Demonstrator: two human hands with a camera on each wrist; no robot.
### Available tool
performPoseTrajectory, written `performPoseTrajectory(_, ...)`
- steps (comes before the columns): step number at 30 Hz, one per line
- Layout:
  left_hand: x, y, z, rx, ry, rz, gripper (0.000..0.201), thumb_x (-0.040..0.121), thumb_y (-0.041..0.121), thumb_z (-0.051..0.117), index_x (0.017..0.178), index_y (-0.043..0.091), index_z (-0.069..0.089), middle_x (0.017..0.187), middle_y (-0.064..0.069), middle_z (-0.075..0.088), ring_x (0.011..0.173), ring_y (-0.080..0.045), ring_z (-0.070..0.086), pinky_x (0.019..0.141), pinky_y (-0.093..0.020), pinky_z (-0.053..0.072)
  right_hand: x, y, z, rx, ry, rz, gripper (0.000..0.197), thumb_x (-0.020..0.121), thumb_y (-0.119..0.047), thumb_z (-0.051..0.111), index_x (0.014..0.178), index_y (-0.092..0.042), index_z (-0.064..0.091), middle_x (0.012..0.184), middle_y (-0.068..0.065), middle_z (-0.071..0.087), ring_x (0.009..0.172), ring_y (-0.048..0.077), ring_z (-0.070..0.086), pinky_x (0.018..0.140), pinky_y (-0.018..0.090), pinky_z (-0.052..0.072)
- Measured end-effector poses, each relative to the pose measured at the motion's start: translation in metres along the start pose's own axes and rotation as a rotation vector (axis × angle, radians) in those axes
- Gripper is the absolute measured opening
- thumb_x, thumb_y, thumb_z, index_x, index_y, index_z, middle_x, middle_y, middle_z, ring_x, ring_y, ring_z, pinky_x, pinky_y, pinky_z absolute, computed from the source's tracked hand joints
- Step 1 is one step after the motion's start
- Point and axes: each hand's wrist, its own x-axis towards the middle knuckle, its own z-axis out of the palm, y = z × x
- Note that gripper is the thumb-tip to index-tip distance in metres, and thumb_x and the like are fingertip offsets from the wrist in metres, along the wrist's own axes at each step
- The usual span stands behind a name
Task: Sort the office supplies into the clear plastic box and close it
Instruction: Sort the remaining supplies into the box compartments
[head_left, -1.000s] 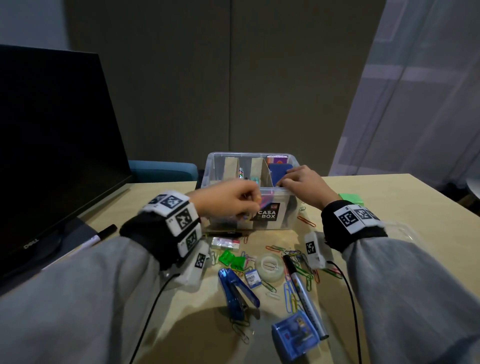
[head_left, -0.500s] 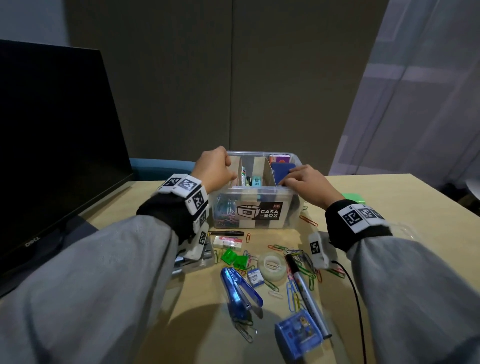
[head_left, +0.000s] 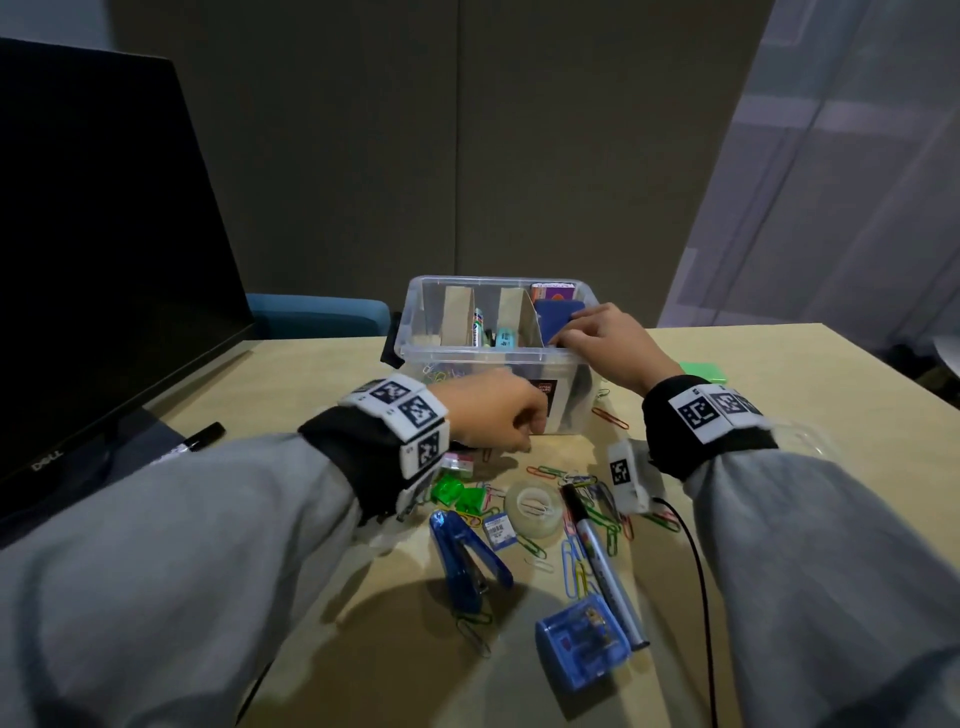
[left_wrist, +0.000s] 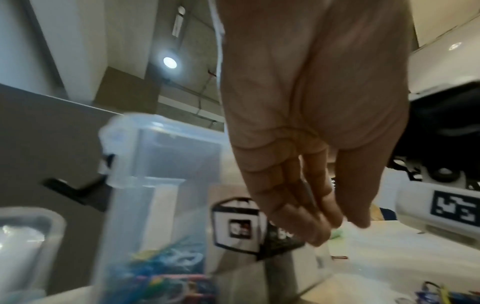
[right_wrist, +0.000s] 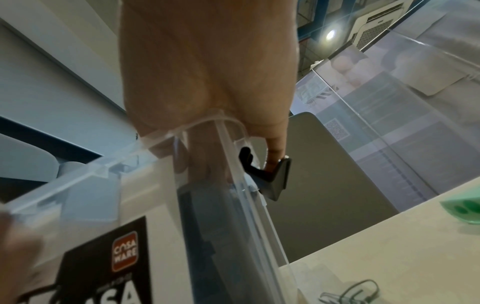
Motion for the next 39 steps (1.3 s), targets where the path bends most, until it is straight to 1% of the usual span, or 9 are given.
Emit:
performPoseTrajectory(2,0.01,0.007,0.005,0.08,-0.035,0.006,0.024,0.092,0.022,0.063,0.116,0.016,0.062,0.11,0.002,0.067,0.099,-0.014,0.062,0.09,-0.032,0.052,0.001,0.001,0.001,-0.006,-0.003,-0.007,0.029,0.098,-0.027,0.047,0.101,-0.017,0.074,0.112,-0.003,0.062,0.115,0.017,0.048,0.098,0.039,0.044)
performPoseTrajectory(6,0.03,0.022,0.011,0.163,-0.145,-0.037,0.035,0.093,0.025,0.061,0.127,0.017,0.057,0.118,0.0,0.061,0.105,-0.017,0.057,0.086,-0.027,0.045,0.001,0.001,-0.001,-0.015,-0.031,-0.018,0.031,0.099,-0.026,0.045,0.103,-0.016,0.074,0.113,-0.001,0.062,0.115,0.018,0.047,0.098,0.039,0.043)
performPoseTrajectory(9,0.043,0.033,0.022,0.154,-0.209,-0.038,0.044,0.092,0.033,0.064,0.133,0.022,0.052,0.123,0.0,0.059,0.109,-0.02,0.058,0.093,-0.035,0.049,0.0,0.002,-0.004,-0.049,-0.055,-0.031,0.032,0.101,-0.026,0.042,0.111,-0.018,0.071,0.124,0.0,0.058,0.125,0.017,0.039,0.101,0.035,0.033)
performPoseTrajectory(15,0.053,0.054,0.032,0.202,-0.352,0.116,0.05,0.096,0.03,0.059,0.143,0.03,0.043,0.137,-0.003,0.043,0.12,-0.022,0.046,0.086,-0.027,0.034,-0.003,-0.002,-0.013,-0.046,-0.128,-0.017,0.033,0.103,-0.028,0.039,0.119,-0.018,0.066,0.134,0.003,0.052,0.132,0.016,0.03,0.103,0.035,0.028)
performPoseTrajectory(21,0.048,0.049,0.031,0.194,-0.374,0.151,0.03,0.097,0.018,0.057,0.126,0.021,0.057,0.126,-0.005,0.048,0.107,-0.02,0.049,0.08,-0.026,0.037,-0.002,0.001,-0.009,-0.049,-0.119,-0.037,0.033,0.103,-0.027,0.038,0.118,-0.019,0.066,0.131,0.002,0.056,0.127,0.015,0.033,0.093,0.029,0.027)
performPoseTrajectory(24,0.045,0.037,0.026,0.182,-0.374,0.097,0.025,0.097,0.015,0.055,0.122,0.017,0.06,0.121,-0.006,0.053,0.098,-0.017,0.05,0.07,-0.021,0.04,-0.001,0.002,-0.008,-0.059,-0.11,-0.041,0.033,0.103,-0.028,0.038,0.117,-0.019,0.067,0.13,0.002,0.056,0.126,0.014,0.033,0.092,0.03,0.028)
performPoseTrajectory(30,0.034,0.013,0.017,0.215,-0.429,-0.048,0.039,0.093,0.003,0.046,0.123,0.025,0.058,0.106,-0.001,0.056,0.086,-0.014,0.051,0.066,-0.022,0.04,0.0,0.002,-0.007,-0.06,-0.105,-0.034,0.033,0.103,-0.028,0.038,0.118,-0.02,0.066,0.131,0.002,0.055,0.127,0.014,0.033,0.094,0.03,0.029)
performPoseTrajectory(34,0.027,0.002,0.009,0.198,-0.409,-0.061,0.047,0.087,0.0,0.054,0.126,0.026,0.055,0.102,0.0,0.059,0.091,-0.019,0.057,0.077,-0.03,0.049,-0.001,0.001,-0.007,-0.05,-0.094,-0.028,0.033,0.103,-0.028,0.039,0.117,-0.018,0.067,0.13,0.003,0.055,0.127,0.014,0.033,0.093,0.029,0.029)
performPoseTrajectory(39,0.028,0.002,0.009,0.272,-0.425,-0.019,0.064,0.08,0.008,0.074,0.136,0.022,0.048,0.126,-0.005,0.052,0.11,-0.021,0.054,0.09,-0.031,0.046,-0.001,0.0,-0.006,-0.069,-0.088,-0.025,0.033,0.102,-0.028,0.039,0.117,-0.019,0.067,0.13,0.003,0.055,0.126,0.014,0.033,0.092,0.029,0.028)
